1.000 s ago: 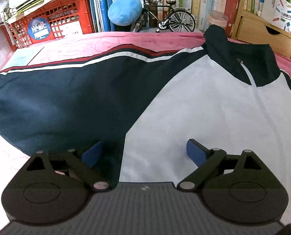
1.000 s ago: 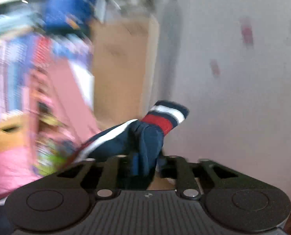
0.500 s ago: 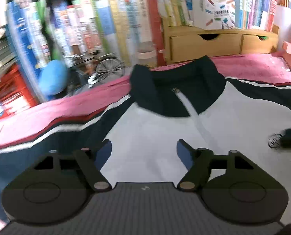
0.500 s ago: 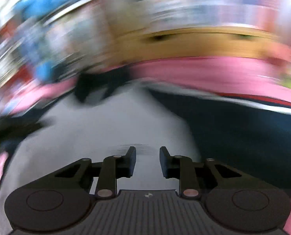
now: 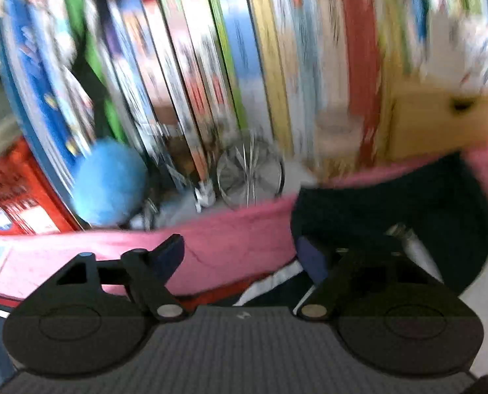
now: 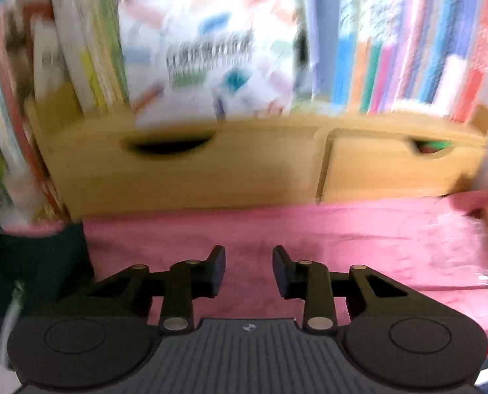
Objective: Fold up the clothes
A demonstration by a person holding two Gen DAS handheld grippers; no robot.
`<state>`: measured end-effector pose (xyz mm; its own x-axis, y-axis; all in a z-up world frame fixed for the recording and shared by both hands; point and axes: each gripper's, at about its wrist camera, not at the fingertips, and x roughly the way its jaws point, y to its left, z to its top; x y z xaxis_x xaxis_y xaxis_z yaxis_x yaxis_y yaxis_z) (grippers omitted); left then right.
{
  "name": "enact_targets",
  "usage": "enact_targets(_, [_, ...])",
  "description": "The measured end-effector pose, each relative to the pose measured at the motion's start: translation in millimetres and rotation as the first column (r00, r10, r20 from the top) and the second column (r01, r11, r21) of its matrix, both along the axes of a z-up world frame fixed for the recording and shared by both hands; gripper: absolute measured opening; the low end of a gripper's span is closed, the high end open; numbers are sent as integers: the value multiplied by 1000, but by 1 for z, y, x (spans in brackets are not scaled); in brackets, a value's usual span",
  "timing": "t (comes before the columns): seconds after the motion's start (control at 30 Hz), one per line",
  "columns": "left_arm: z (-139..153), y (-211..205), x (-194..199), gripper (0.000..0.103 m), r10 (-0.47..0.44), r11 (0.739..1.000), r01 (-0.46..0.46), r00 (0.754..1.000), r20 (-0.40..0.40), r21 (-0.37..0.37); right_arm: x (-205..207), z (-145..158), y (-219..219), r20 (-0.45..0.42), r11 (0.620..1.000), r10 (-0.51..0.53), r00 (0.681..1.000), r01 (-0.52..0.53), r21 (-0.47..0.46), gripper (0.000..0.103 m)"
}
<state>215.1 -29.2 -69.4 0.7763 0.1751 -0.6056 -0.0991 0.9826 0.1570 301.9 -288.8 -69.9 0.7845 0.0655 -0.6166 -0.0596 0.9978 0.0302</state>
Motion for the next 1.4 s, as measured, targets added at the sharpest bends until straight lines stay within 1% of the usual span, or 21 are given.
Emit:
enact_targets(0.07, [12, -5, -22, 74, -80, 995, 83, 995, 58, -49, -38, 12, 14, 78, 991, 130, 988, -127, -32, 32])
enact_targets(0.1, [14, -9, -29, 76, -121, 991, 124, 990, 68, -57, -55, 13, 26, 96, 977, 210, 973, -206, -52, 27])
enact_targets(0.17, [-2, -22, -25, 75, -182, 983, 182, 983, -2, 11, -87, 12, 54, 96, 927, 372, 923, -363, -95, 20])
enact_targets(0.23, [-17, -24, -12, 56, -156, 985, 158, 987, -34, 72, -106, 1, 83, 48, 859, 504, 862, -495, -129, 16])
enact_targets(0.27, [-23, -23, -4, 60, -128, 987, 131, 991, -38, 98, -103, -10, 91, 22, 853, 511, 859, -503, -139, 12])
enact_targets(0.33, [-36, -21, 11, 76, -71, 986, 76, 997, -43, 151, -75, -26, 94, 2, 888, 451, 893, -448, -107, 10])
enact_targets(0.4, [-39, -12, 28, 76, 7, 989, 1, 999, -53, 145, -52, -31, 86, 32, 908, 415, 909, -412, -77, 10])
enact_targets(0.43, [-39, -7, 37, 83, 49, 990, -41, 997, -61, 131, -41, -31, 85, 31, 909, 414, 910, -410, -79, 10])
enact_targets(0.5, [-36, 4, 51, 81, 120, 990, -112, 989, -83, 91, -19, -30, 84, 29, 910, 410, 912, -407, -79, 9])
enact_targets(0.57, [-23, 15, 44, 66, 127, 992, -127, 985, -115, 11, -9, -21, 82, 2, 925, 378, 926, -378, -49, 10])
enact_targets(0.63, [-7, 21, 8, 65, 83, 996, -87, 992, -100, -35, 0, -12, 80, -26, 938, 347, 938, -347, -18, 17])
enact_targets(0.67, [1, 23, -11, 67, 61, 996, -66, 994, -91, -58, -6, -3, 76, -26, 942, 335, 942, -335, 2, 28])
enact_targets(0.7, [9, 26, -29, 73, 39, 996, -46, 996, -82, -81, -18, 5, 72, -11, 939, 345, 939, -345, 9, 50])
enact_targets(0.77, [25, 31, -66, 76, -4, 992, -4, 998, -63, -125, -51, 18, 64, 32, 919, 394, 919, -394, -1, 68])
enact_targets(0.8, [29, 32, -86, 76, -27, 990, 17, 997, -73, -142, -75, 21, 61, 41, 898, 439, 897, -440, 4, 68])
enact_targets(0.87, [24, 30, -131, 76, -79, 985, 54, 986, -145, -164, -123, 21, 59, -9, 842, 540, 842, -540, 21, 67])
enact_targets(1.0, [2, 27, -204, 76, -148, 980, 98, 940, -307, -171, -215, 5, 61, -154, 750, 657, 738, -661, 30, 69])
enact_targets(1.13, [-12, 31, -248, 89, -132, 987, 91, 926, -354, -132, -279, -4, 43, -231, 734, 657, 718, -679, -23, 80])
enact_targets(1.2, [-11, 40, -260, 92, -117, 989, 76, 922, -368, -125, -301, -4, 23, -263, 748, 629, 731, -662, -51, 86])
enact_targets(1.3, [-9, 51, -276, 96, -125, 991, 94, 922, -367, -100, -330, -3, -12, -313, 795, 561, 766, -604, -53, 93])
enact_targets(1.4, [-10, 65, -299, 102, -104, 991, 63, 920, -377, -121, -361, -1, -38, -377, 832, 486, 789, -549, -77, 98])
